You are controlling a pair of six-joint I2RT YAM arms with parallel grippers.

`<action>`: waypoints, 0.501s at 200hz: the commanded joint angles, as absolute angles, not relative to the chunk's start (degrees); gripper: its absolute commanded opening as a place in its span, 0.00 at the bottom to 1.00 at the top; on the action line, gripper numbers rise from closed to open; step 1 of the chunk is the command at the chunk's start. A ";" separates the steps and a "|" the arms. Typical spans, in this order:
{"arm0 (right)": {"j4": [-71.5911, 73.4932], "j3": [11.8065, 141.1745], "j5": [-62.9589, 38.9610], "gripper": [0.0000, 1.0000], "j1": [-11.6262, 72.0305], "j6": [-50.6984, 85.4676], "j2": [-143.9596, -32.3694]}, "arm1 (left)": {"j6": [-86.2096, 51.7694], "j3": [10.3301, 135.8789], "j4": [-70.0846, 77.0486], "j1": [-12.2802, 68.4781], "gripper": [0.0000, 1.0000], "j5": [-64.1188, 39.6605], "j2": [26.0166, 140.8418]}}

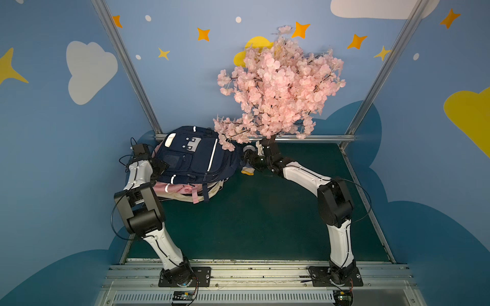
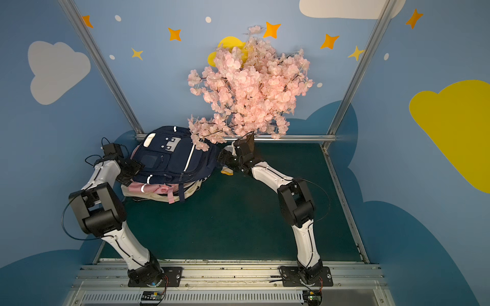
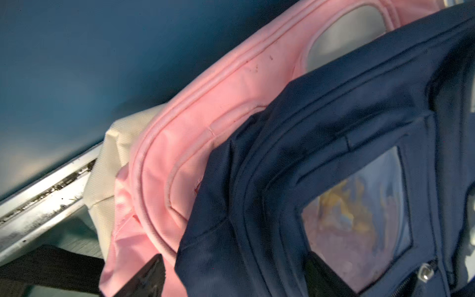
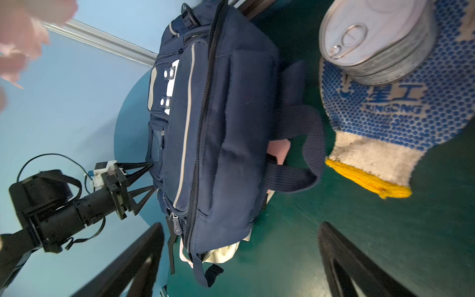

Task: Zip up the backpack
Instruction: Move the backpack to the center of the board.

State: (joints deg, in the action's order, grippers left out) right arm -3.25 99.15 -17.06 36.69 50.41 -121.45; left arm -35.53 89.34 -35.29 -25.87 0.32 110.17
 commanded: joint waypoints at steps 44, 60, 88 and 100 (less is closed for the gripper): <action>-12.13 110.56 -15.73 0.94 40.39 48.63 -130.34 | -36.00 89.73 -36.33 -25.61 0.62 -3.98 111.73; -13.30 113.11 -15.86 0.94 41.18 47.99 -131.95 | -36.58 87.74 -34.64 -24.83 0.60 -3.69 111.09; -14.27 115.95 -16.28 0.87 41.98 47.81 -134.05 | -36.84 87.66 -35.58 -23.76 0.50 -3.21 112.65; -14.24 116.55 -16.65 0.79 42.19 47.53 -134.60 | -36.83 87.70 -35.60 -23.49 0.43 -3.17 112.84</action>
State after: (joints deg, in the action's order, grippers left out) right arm -12.32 113.65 -16.34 41.50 48.77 -133.67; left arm -36.77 88.86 -33.91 -25.23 -1.28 110.78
